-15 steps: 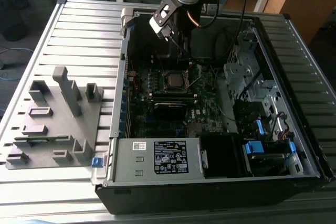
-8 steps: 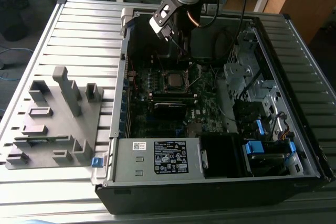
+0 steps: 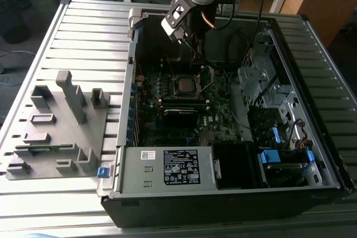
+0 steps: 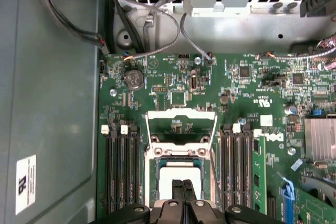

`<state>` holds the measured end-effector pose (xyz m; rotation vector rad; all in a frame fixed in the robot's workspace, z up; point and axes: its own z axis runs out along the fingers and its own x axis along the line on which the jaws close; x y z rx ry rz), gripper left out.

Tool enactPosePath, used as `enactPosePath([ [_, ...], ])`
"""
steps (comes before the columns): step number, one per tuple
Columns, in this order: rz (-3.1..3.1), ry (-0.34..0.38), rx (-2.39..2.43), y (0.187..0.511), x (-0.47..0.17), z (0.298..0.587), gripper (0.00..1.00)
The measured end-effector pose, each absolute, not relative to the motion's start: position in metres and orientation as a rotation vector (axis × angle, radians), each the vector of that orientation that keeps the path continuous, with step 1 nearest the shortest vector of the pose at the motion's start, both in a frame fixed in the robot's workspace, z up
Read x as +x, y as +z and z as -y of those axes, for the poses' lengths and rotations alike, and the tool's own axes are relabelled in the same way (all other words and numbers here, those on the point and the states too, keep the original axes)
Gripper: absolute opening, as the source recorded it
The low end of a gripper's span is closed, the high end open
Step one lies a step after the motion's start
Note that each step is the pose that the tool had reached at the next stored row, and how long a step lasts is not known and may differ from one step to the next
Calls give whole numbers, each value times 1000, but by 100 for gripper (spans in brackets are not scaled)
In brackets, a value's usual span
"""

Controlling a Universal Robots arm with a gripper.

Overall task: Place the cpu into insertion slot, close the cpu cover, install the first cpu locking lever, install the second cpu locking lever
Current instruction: 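Close the cpu cover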

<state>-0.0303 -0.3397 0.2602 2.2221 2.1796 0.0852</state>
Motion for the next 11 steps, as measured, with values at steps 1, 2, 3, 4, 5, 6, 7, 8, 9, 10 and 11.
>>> enactPosePath([
  [1, -2180, 85, 2222, 260, -29, 340, 11],
  [2, -2180, 85, 2222, 260, -27, 340, 11],
  [3, -2180, 85, 2222, 260, -25, 340, 11],
  [4, -2180, 85, 2222, 260, -23, 340, 11],
  [5, -2180, 85, 2222, 260, -22, 340, 11],
  [6, -2180, 85, 2222, 260, -20, 340, 11],
  [7, -2180, 85, 2222, 260, -20, 340, 11],
  [8, -2180, 85, 2222, 260, -20, 340, 11],
  [9, -2180, 85, 2222, 260, -20, 340, 11],
  [10, -2180, 85, 2222, 260, -20, 340, 11],
  [11, -2180, 85, 2222, 260, -20, 340, 11],
])
